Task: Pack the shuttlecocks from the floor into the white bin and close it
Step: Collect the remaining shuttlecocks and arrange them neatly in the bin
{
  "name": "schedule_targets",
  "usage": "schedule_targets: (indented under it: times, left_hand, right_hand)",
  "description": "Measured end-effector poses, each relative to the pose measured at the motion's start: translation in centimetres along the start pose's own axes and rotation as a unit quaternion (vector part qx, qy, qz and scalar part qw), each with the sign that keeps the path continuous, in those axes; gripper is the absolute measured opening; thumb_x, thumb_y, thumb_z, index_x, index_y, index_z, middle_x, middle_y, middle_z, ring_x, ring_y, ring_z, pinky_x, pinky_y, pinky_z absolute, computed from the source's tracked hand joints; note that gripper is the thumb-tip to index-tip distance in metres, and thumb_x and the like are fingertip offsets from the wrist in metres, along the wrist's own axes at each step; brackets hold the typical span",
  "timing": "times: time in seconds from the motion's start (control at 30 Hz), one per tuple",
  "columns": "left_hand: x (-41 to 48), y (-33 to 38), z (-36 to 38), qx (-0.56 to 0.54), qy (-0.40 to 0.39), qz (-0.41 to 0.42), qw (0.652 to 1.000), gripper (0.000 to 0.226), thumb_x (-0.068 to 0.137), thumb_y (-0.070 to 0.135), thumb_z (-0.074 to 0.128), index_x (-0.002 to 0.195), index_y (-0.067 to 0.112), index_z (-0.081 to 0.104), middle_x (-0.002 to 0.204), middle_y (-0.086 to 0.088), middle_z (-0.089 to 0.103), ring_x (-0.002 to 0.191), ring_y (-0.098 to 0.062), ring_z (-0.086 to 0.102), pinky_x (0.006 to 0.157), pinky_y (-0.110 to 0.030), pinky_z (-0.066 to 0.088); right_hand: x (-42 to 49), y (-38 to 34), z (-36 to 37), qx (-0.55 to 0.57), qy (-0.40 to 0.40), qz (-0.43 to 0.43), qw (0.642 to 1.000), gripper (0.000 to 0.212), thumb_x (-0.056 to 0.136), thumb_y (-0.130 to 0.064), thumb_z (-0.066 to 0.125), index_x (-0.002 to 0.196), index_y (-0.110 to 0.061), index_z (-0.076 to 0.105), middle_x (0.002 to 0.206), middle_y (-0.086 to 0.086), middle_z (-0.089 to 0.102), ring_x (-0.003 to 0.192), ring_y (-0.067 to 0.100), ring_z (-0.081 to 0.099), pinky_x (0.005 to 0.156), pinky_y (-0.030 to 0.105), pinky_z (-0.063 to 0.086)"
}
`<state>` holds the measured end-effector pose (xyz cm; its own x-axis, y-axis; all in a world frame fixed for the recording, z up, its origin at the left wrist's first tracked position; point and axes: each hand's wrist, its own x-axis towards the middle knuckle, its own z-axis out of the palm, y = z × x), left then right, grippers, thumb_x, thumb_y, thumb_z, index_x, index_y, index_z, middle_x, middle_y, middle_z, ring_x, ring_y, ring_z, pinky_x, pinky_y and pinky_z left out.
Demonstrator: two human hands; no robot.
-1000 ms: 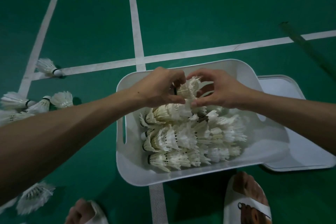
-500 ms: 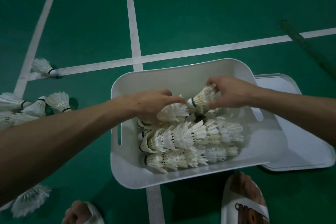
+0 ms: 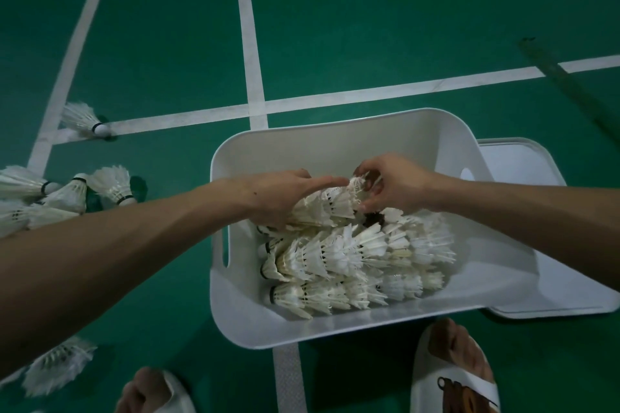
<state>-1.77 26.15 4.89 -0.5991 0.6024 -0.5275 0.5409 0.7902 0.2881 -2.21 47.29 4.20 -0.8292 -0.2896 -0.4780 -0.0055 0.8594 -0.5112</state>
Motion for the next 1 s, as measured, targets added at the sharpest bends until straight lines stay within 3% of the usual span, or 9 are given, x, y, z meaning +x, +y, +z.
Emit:
schedule_targets:
  times: [0.13, 0.4, 0.57, 0.83, 1.0]
  left_hand:
    - [0.4, -0.3, 0.5, -0.011, 0.027, -0.002, 1.0, 0.115, 0.075, 0.005, 0.075, 0.147, 0.047, -0.004, 0.138, -0.01, 0.045, 0.103, -0.022, 0.055, 0.073, -0.03, 0.051]
    - [0.4, -0.9, 0.6, -0.029, 0.043, -0.033, 0.998, 0.096, 0.076, 0.012, 0.076, 0.149, 0.025, 0.014, 0.141, -0.008, 0.046, 0.117, -0.026, 0.051, 0.086, -0.032, 0.047]
    - [-1.8, -0.6, -0.7, -0.042, 0.106, -0.037, 0.993, 0.077, 0.084, 0.02, 0.07, 0.147, 0.02, 0.025, 0.149, -0.001, 0.036, 0.13, -0.021, 0.042, 0.105, -0.031, 0.035]
    - [-8.9, -3.0, -4.4, -0.033, 0.292, -0.095, 0.951, 0.041, 0.085, 0.031, 0.067, 0.122, 0.015, 0.057, 0.121, -0.004, 0.057, 0.099, -0.015, 0.054, 0.082, -0.021, 0.039]
    - [-14.0, -7.8, -3.7, -0.047, 0.297, -0.183, 0.936, 0.046, 0.083, 0.032, 0.07, 0.123, 0.016, 0.056, 0.123, -0.007, 0.054, 0.108, -0.022, 0.054, 0.087, -0.025, 0.039]
  right_hand:
    - [0.7, 0.4, 1.0, -0.021, -0.009, -0.008, 1.0, 0.054, 0.075, -0.026, 0.081, 0.123, -0.011, 0.061, 0.103, 0.0, 0.067, 0.089, 0.015, 0.062, 0.077, 0.024, 0.047]
    - [-0.1, 0.1, -1.8, -0.105, -0.048, -0.006, 0.993, 0.087, 0.067, -0.044, 0.082, 0.14, -0.02, 0.041, 0.118, 0.004, 0.062, 0.091, 0.014, 0.056, 0.078, 0.024, 0.041]
    - [-1.3, -2.6, -4.5, -0.193, -0.025, -0.045, 0.98, 0.059, 0.074, -0.045, 0.075, 0.123, -0.017, 0.058, 0.117, 0.001, 0.063, 0.087, 0.01, 0.057, 0.075, 0.023, 0.042]
    - [-1.8, -11.8, -5.3, -0.172, 0.048, -0.157, 0.971, 0.046, 0.075, -0.043, 0.077, 0.11, -0.016, 0.066, 0.112, -0.002, 0.067, 0.093, 0.014, 0.064, 0.077, 0.024, 0.045]
    - [-0.2, -17.7, -3.5, -0.176, 0.075, -0.216, 0.957, 0.044, 0.078, -0.041, 0.076, 0.11, -0.012, 0.067, 0.112, 0.002, 0.068, 0.098, 0.017, 0.063, 0.077, 0.022, 0.044]
